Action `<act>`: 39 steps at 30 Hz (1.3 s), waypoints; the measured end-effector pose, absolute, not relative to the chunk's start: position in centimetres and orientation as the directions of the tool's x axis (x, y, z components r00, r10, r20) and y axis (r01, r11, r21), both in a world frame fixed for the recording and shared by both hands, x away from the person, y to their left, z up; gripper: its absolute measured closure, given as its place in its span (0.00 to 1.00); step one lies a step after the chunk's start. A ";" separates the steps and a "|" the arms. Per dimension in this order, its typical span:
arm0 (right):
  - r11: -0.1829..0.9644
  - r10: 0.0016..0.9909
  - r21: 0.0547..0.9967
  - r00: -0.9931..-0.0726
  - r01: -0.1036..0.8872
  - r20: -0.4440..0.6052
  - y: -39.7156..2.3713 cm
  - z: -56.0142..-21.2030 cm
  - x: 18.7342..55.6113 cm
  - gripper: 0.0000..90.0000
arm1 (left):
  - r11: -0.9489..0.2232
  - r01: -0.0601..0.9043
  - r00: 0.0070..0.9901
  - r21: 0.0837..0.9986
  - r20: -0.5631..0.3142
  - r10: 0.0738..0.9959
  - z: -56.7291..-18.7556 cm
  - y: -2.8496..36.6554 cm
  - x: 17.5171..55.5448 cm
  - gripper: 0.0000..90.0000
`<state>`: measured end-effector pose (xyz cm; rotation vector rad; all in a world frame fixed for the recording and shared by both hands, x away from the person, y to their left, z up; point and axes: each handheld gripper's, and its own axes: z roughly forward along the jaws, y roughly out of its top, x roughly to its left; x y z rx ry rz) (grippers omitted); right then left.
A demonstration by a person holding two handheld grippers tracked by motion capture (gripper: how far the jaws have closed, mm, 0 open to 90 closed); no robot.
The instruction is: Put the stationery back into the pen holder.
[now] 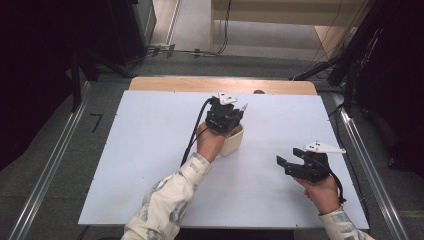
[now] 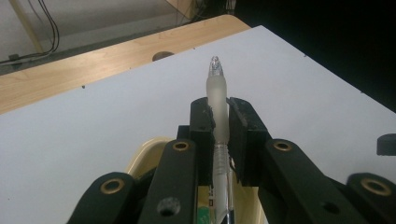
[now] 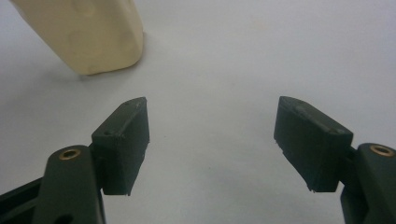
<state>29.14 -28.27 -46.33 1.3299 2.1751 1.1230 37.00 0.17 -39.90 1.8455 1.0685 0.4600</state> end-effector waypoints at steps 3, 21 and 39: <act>0.244 0.862 0.777 -0.496 0.580 0.099 -28.3 -46.3 29.2 0.28 | -0.194 0.477 0.550 0.857 -0.119 0.826 -39.8 0.0 37.3 0.91; 0.243 0.861 0.779 -0.499 0.578 0.101 -28.4 -46.3 29.1 0.28 | -0.185 0.449 0.535 0.874 -0.098 0.839 -39.4 -0.6 38.4 0.90; 0.244 0.860 0.779 -0.500 0.578 0.102 -28.4 -46.3 29.2 0.28 | -0.175 0.440 0.519 0.881 -0.089 0.850 -39.5 -0.5 38.7 0.90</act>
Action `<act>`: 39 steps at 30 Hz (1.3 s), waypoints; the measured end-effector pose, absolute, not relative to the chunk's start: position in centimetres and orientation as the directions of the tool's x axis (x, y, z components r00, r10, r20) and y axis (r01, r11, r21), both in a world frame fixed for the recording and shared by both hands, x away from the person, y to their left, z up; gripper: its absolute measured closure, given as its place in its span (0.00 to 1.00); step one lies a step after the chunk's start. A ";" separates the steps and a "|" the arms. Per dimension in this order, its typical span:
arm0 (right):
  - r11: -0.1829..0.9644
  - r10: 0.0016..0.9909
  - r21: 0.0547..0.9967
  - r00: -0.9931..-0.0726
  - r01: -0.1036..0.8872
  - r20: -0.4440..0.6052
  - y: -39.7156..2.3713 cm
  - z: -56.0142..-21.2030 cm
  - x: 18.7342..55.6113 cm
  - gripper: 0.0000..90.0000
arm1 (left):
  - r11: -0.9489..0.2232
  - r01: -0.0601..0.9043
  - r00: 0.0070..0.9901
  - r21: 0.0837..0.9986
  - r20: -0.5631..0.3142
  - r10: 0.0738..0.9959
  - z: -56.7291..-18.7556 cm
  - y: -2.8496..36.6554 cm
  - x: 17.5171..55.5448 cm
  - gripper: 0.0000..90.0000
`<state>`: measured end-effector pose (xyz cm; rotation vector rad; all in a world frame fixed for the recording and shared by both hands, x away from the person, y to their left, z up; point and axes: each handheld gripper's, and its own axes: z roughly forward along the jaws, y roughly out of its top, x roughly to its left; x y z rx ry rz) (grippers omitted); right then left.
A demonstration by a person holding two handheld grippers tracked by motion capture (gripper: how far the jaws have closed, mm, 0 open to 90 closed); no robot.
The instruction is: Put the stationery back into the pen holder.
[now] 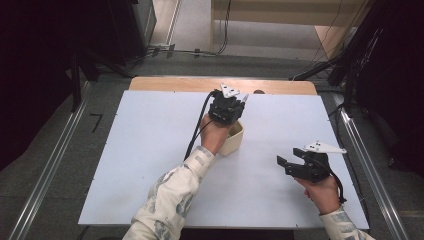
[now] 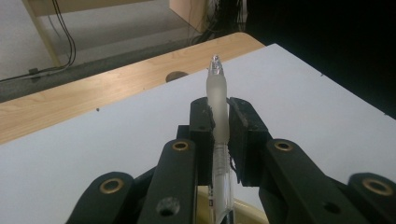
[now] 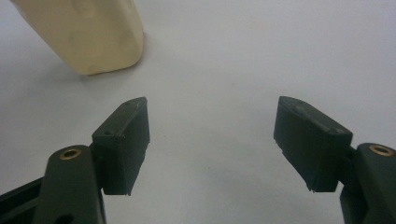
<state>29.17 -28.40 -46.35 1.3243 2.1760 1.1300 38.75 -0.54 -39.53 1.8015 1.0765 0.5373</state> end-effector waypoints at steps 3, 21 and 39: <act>0.244 0.860 0.778 -0.500 0.579 0.103 -28.4 -46.3 29.2 0.28 | -0.179 0.439 0.521 0.881 -0.087 0.849 -39.5 -0.6 38.7 0.90; 0.245 0.859 0.775 -0.501 0.582 0.104 -28.4 -46.4 29.2 0.28 | -0.182 0.444 0.517 0.877 -0.085 0.852 -40.0 -0.5 38.6 0.90; 0.249 0.858 0.774 -0.503 0.582 0.102 -28.3 -46.4 29.2 0.28 | -0.173 0.455 0.508 0.873 -0.095 0.856 -40.5 -0.1 38.3 0.88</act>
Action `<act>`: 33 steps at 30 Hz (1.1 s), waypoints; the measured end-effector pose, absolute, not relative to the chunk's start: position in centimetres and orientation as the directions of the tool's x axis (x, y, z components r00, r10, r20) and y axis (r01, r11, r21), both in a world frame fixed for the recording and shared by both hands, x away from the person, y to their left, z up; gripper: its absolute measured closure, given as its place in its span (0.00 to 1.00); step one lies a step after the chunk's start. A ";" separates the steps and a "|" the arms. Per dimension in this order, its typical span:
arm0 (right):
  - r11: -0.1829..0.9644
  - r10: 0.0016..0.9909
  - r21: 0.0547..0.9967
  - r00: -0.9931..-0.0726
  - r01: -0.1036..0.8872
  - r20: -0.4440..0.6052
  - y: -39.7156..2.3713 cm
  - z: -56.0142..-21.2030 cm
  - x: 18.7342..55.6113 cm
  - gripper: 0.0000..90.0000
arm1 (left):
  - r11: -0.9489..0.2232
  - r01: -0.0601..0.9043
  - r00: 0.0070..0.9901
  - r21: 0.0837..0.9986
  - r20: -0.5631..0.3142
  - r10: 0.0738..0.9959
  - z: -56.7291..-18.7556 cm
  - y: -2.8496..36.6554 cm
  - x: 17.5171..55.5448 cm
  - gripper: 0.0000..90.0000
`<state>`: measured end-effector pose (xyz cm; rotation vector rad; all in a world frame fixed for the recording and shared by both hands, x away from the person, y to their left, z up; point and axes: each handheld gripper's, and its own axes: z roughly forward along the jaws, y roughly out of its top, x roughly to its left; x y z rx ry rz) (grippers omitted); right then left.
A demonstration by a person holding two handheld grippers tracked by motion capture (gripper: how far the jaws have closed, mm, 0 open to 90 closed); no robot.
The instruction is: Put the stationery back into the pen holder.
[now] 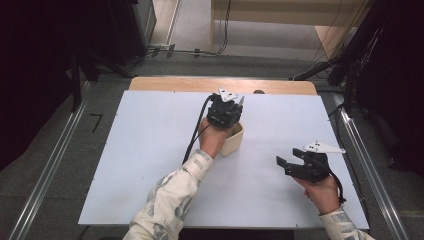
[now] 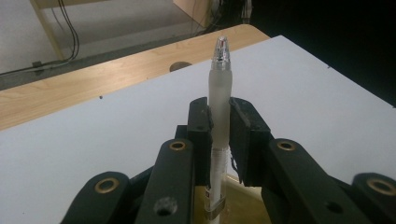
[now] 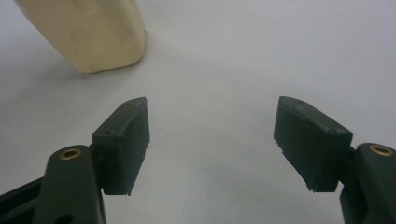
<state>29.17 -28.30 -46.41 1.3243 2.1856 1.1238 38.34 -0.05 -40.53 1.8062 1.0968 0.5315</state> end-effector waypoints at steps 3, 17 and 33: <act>0.249 0.857 0.775 -0.504 0.581 0.103 -28.3 -46.4 29.1 0.28 | -0.169 0.458 0.510 0.873 -0.103 0.854 -40.5 0.0 38.2 0.85; 0.251 0.857 0.775 -0.506 0.580 0.101 -28.2 -46.4 29.1 0.28 | -0.161 0.456 0.517 0.875 -0.113 0.848 -40.4 0.6 37.4 0.68; 0.249 0.857 0.776 -0.505 0.579 0.102 -28.2 -46.3 29.0 0.28 | -0.160 0.429 0.515 0.889 -0.096 0.852 -39.9 2.2 35.8 0.56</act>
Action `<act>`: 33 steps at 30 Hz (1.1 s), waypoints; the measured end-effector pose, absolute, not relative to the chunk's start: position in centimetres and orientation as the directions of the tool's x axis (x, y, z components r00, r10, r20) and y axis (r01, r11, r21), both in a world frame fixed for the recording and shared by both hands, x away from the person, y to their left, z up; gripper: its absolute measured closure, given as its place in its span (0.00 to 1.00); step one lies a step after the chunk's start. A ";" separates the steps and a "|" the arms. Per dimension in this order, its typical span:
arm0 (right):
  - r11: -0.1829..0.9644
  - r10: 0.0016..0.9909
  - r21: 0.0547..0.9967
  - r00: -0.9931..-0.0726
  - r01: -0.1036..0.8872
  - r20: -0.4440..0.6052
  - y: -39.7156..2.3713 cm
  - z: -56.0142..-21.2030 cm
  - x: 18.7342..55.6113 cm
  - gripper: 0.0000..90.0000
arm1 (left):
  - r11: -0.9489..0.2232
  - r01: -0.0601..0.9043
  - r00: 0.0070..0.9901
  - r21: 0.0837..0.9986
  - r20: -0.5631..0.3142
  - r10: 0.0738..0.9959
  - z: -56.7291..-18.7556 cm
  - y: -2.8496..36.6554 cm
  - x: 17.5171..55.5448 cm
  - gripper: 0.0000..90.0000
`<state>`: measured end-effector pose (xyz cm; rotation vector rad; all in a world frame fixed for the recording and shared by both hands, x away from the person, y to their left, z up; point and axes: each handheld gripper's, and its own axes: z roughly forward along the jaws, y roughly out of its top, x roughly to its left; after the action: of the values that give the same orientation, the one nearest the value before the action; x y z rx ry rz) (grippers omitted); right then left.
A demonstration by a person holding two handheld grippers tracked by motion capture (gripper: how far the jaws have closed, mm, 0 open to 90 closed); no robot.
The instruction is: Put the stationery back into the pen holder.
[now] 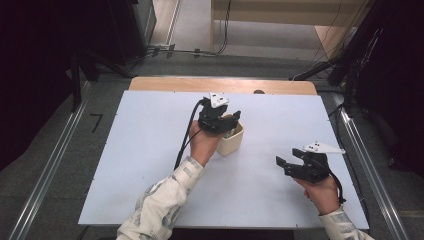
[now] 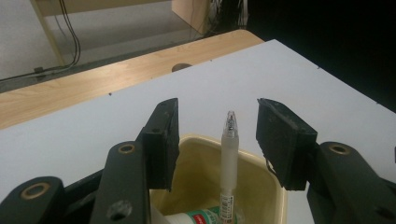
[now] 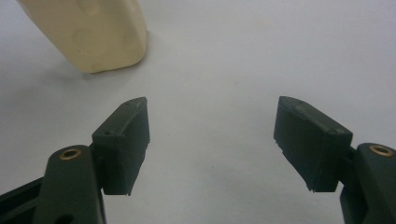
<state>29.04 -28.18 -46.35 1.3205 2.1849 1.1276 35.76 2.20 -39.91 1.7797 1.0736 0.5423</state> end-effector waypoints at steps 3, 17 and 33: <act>0.249 0.857 0.776 -0.505 0.580 0.102 -28.2 -46.4 29.0 0.28 | -0.151 0.421 0.508 0.894 -0.095 0.856 -39.9 2.7 35.3 0.54; 0.246 0.859 0.776 -0.502 0.581 0.103 -28.1 -46.4 29.0 0.28 | -0.129 0.412 0.500 0.902 -0.105 0.860 -39.8 4.8 33.5 0.43; 0.247 0.860 0.778 -0.501 0.578 0.100 -28.2 -46.3 29.0 0.25 | -0.125 0.421 0.463 0.899 -0.094 0.882 -41.1 6.9 30.9 0.28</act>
<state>28.97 -28.18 -46.35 1.3221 2.1775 1.1269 30.87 6.92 -41.15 1.7342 1.1203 0.5904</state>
